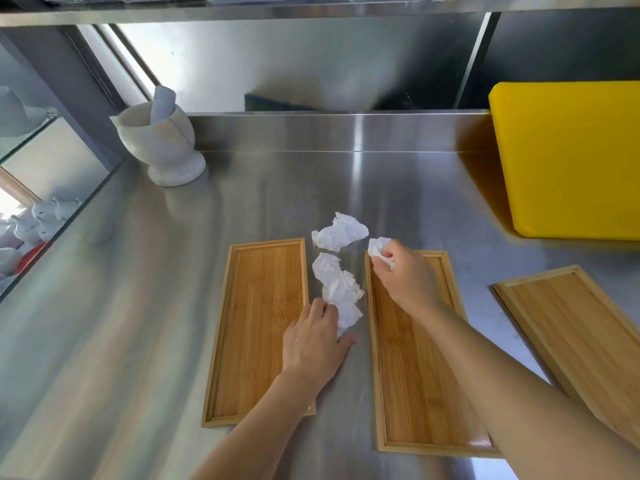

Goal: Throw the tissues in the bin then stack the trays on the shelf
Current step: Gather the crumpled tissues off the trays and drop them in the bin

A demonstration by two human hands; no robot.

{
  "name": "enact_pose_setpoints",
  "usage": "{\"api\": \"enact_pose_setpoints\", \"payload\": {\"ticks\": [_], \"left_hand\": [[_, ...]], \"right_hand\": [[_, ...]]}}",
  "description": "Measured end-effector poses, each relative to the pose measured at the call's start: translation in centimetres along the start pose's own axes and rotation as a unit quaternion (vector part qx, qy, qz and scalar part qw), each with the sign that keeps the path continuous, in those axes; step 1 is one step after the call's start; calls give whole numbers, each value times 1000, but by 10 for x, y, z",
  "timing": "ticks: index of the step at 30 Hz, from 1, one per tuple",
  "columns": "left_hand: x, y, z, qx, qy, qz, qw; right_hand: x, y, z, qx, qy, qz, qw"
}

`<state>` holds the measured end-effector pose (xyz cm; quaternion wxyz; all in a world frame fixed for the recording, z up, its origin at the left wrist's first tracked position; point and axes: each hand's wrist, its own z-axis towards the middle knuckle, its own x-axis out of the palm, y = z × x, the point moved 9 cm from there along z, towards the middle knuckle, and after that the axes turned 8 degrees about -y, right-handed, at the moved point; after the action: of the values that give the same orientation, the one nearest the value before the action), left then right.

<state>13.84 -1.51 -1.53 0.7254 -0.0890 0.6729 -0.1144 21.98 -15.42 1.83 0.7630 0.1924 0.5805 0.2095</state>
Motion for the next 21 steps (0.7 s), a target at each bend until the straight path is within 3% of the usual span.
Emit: {"api": "enact_pose_setpoints", "payload": {"ticks": [4,9,13,17,21], "left_hand": [[-6,13,1,-58,-36,-80,995],[-25,32,4,-149,-75,-207,964],[-29,43,12,-202,-30,-292,934],[-37,66,14,-313,-53,-330,889],[-52,85,24,-333,-102,-296,890]], "right_hand": [[-7,-1,3,-6,-28,25,999],[-15,-1,7,-11,-40,62,997],[-24,4,7,-13,-37,113,993],[-17,10,12,-38,-3,41,998],[0,16,15,-30,36,-34,998]]}}
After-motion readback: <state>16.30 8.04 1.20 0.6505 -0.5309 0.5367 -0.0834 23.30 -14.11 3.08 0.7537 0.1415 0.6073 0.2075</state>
